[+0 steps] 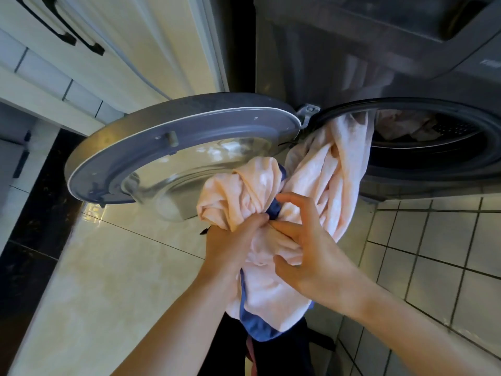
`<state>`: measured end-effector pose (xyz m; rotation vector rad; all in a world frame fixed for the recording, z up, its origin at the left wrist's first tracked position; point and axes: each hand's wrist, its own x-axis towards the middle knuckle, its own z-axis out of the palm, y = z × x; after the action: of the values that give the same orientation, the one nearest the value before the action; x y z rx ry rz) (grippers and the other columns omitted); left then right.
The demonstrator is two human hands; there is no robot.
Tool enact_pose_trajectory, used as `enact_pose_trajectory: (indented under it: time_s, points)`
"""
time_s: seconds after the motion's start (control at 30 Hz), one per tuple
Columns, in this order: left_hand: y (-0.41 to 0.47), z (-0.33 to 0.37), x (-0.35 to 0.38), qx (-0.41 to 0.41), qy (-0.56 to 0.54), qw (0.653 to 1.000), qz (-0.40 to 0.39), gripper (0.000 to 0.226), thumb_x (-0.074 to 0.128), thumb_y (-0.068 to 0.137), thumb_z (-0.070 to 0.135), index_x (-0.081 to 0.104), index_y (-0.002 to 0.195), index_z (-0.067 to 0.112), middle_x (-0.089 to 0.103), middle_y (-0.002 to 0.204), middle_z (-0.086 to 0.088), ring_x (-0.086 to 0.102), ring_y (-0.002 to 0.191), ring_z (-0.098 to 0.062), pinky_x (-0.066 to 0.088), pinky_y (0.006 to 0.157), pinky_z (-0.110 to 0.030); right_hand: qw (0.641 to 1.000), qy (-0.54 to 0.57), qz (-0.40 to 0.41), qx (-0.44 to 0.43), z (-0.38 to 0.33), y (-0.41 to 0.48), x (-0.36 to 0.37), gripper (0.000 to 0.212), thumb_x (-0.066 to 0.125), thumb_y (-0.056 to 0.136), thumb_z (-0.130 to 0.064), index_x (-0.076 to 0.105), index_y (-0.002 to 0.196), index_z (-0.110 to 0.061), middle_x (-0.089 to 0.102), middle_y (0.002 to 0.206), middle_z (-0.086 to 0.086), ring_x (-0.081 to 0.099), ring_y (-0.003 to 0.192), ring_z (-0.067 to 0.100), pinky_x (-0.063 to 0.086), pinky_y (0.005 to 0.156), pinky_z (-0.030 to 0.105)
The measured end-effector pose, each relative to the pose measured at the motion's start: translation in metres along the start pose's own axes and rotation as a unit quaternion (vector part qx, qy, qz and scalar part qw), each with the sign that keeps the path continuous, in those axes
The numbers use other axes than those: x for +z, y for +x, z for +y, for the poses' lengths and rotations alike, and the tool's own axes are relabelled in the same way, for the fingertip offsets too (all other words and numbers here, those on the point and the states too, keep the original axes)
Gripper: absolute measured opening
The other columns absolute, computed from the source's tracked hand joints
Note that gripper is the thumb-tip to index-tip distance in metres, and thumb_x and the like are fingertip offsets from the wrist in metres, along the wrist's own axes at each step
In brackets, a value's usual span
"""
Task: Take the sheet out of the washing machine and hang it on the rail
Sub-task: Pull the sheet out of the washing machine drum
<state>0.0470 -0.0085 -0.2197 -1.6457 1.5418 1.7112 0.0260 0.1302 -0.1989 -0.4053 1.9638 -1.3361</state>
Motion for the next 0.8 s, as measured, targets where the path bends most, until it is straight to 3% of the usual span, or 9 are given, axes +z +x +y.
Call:
enact_pose_trajectory:
  time_s: [0.13,0.2,0.27,0.33,0.4,0.47,0.67,0.8]
  points:
    - [0.001,-0.002,-0.007,0.011,0.014,1.0,0.005,0.029,0.083,0.059,0.024,0.069,0.083,0.015,0.073,0.072,-0.004,0.071,0.067,-0.02,0.058,0.065,-0.034,0.998,-0.057,-0.003,-0.012,0.002,0.003,-0.022,0.081,0.063,0.082,-0.002,0.016,0.136,-0.041,0.062,0.117,-0.015,0.055,0.112,-0.005,0.049,0.09,0.017]
    - [0.003,-0.002,-0.013,0.002,0.02,1.0,0.016,0.031,0.083,0.058,0.023,0.07,0.085,0.014,0.074,0.076,-0.006,0.071,0.069,-0.022,0.058,0.069,-0.037,0.992,-0.118,0.009,-0.04,0.004,0.004,-0.037,0.087,0.073,0.08,-0.017,0.012,0.136,-0.046,0.055,0.121,-0.019,0.048,0.115,-0.011,0.042,0.09,0.007]
    - [0.005,-0.001,-0.019,0.008,0.029,0.999,0.029,0.032,0.082,0.059,0.022,0.068,0.086,0.013,0.073,0.079,-0.008,0.071,0.072,-0.024,0.057,0.071,-0.038,0.972,-0.225,-0.018,-0.058,0.011,0.006,-0.053,0.099,0.079,0.07,-0.042,0.008,0.14,-0.04,0.038,0.13,-0.023,0.034,0.119,-0.014,0.028,0.096,0.001]
    - [0.005,0.0,-0.024,0.009,0.03,0.999,0.044,0.032,0.083,0.061,0.021,0.066,0.087,0.013,0.072,0.08,-0.007,0.07,0.074,-0.023,0.057,0.071,-0.037,0.926,-0.366,-0.058,-0.077,0.025,0.015,-0.067,0.117,0.076,0.058,-0.064,0.005,0.145,-0.032,0.021,0.143,-0.017,0.021,0.133,0.003,0.015,0.111,0.017]
    - [0.003,0.001,-0.027,0.015,0.025,0.998,0.046,0.03,0.083,0.062,0.02,0.065,0.085,0.014,0.071,0.079,-0.006,0.069,0.073,-0.022,0.056,0.069,-0.035,0.852,-0.506,-0.075,-0.112,0.045,0.031,-0.077,0.128,0.071,0.053,-0.075,0.005,0.15,-0.023,0.015,0.154,-0.001,0.015,0.142,0.023,0.016,0.115,0.04]
    - [0.0,0.001,-0.029,0.028,0.031,0.998,0.036,0.027,0.082,0.063,0.018,0.065,0.084,0.014,0.07,0.076,-0.006,0.068,0.071,-0.021,0.054,0.063,-0.032,0.802,-0.575,-0.084,-0.138,0.059,0.052,-0.086,0.125,0.071,0.057,-0.072,0.008,0.151,-0.019,0.017,0.156,0.009,0.02,0.141,0.036,0.023,0.113,0.052]
    - [-0.003,0.004,-0.035,0.062,0.047,0.996,0.038,0.044,0.072,0.046,0.032,0.062,0.081,0.008,0.063,0.072,-0.01,0.063,0.07,-0.029,0.052,0.07,-0.04,0.775,-0.598,-0.147,-0.141,0.07,0.124,-0.099,0.124,0.072,0.063,-0.063,-0.016,0.146,-0.037,0.011,0.156,0.002,0.015,0.137,0.033,0.013,0.111,0.051]
    - [-0.008,0.006,-0.043,0.078,0.024,0.996,0.046,0.041,0.079,0.053,0.033,0.064,0.084,0.01,0.068,0.078,-0.013,0.067,0.073,-0.028,0.053,0.067,-0.038,0.783,-0.578,-0.202,-0.114,0.078,0.145,-0.105,0.126,0.078,0.056,-0.062,-0.007,0.147,-0.04,0.021,0.154,-0.002,0.015,0.138,0.03,0.012,0.111,0.051]
